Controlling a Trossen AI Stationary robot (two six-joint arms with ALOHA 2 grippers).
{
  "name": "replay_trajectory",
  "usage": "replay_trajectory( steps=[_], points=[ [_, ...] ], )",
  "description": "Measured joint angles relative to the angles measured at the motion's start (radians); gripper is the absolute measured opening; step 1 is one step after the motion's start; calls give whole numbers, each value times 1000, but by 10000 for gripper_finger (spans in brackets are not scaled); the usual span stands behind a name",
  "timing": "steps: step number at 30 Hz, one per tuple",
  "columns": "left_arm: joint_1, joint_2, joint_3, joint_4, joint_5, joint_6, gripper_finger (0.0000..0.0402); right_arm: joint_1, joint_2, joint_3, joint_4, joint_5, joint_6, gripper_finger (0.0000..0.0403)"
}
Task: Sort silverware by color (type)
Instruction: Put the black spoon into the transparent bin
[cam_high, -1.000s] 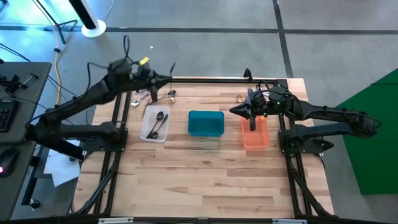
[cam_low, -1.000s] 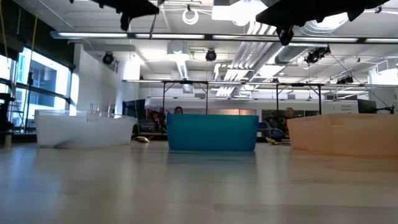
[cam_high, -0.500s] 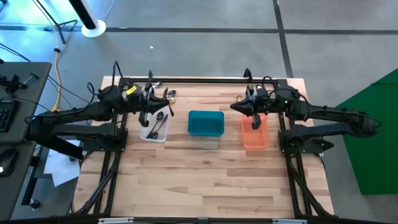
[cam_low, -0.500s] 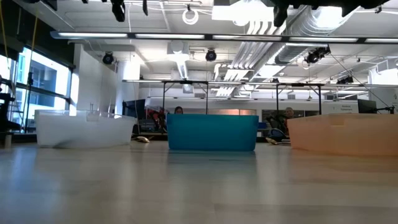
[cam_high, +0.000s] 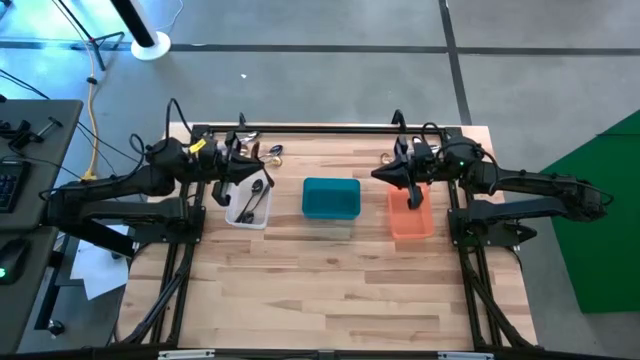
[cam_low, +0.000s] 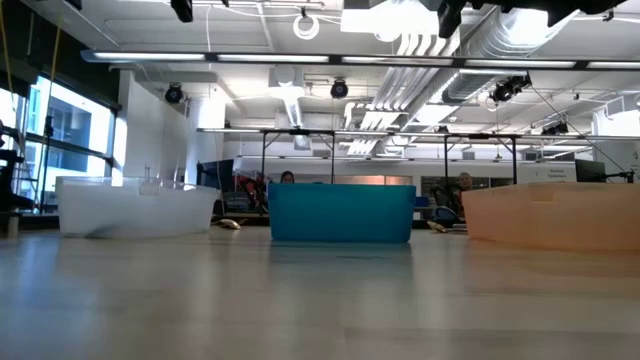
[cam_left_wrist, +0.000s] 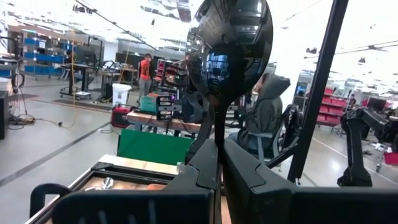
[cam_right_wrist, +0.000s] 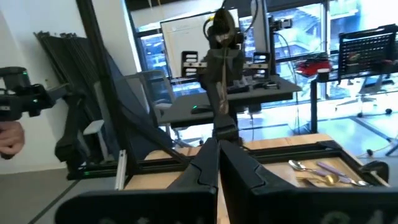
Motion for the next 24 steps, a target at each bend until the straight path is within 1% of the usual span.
replay_trajectory(
  steps=[13,17,24],
  points=[
    [0,0,0,11,-1,17,0,0,0,0,-3,-1,-3,0],
    [1,1,0,13,-22,41,0,0,0,0,-3,-1,-7,0],
    [1,0,0,15,-24,42,0,0,0,0,-4,3,-30,0]
  ],
)
